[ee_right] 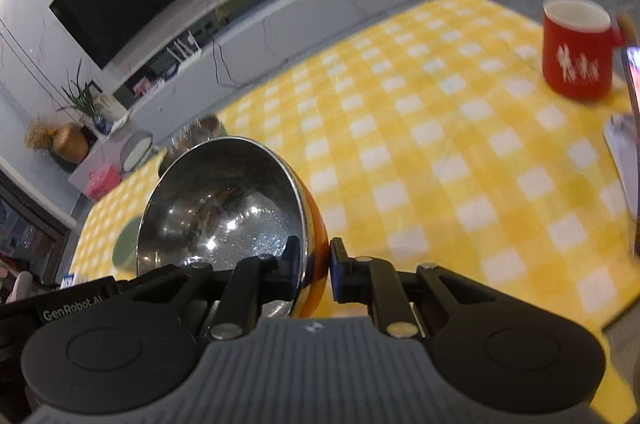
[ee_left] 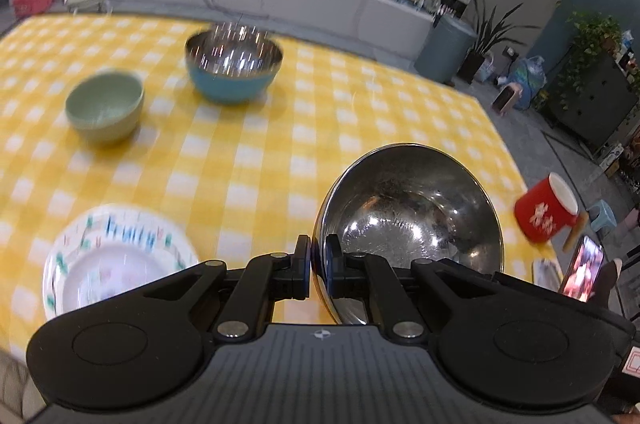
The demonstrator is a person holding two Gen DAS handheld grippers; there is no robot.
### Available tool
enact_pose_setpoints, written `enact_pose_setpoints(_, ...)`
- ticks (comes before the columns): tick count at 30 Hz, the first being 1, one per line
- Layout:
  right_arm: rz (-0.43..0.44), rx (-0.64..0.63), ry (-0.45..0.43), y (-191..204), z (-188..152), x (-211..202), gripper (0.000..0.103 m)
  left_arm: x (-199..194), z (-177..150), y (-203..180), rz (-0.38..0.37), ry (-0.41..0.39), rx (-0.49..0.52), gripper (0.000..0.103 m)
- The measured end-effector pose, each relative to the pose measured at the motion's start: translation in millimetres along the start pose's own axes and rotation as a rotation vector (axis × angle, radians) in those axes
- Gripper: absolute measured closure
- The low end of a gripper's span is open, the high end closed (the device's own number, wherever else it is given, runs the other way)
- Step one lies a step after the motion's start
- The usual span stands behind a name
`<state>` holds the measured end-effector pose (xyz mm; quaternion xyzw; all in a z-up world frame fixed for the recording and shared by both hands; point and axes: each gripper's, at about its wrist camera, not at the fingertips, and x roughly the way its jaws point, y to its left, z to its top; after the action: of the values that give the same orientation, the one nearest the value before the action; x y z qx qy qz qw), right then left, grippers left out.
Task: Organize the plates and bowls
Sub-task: 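Carry the orange bowl with the left tool beside the stacked plates, lower it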
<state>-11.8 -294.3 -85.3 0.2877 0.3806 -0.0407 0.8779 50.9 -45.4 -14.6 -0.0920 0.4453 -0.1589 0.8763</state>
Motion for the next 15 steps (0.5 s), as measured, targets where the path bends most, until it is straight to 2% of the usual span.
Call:
enact_pose_setpoints(9,0.009,0.039,0.113,-14,-17,11,0.090,5,-23,12,0.023,0.077,-0.039,0.095)
enact_pose_setpoints(15,0.003,0.045,0.150,-15,-23,19,0.090,10,-31,18,0.029,0.103,-0.065,0.095)
